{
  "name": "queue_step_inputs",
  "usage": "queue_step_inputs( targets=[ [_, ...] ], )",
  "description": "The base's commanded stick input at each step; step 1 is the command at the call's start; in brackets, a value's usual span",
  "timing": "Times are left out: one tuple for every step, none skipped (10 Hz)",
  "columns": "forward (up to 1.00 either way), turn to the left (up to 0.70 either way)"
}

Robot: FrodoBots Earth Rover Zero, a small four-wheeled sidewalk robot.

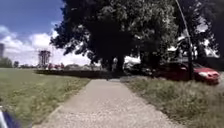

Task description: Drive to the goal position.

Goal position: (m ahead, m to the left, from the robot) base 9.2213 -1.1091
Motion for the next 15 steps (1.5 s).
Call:
queue_step_inputs(
  targets=[
    [0.7, 0.0],
    [0.7, 0.0],
    [0.7, 0.0],
    [0.7, 0.0],
    [0.7, 0.0],
    [0.7, 0.0],
    [0.7, 0.0],
    [0.7, 0.0],
    [0.7, 0.0],
    [0.7, 0.19],
    [0.7, 0.35],
    [0.7, 0.35],
    [0.7, 0.19],
    [0.7, 0.0],
    [0.7, 0.0]
  ],
)
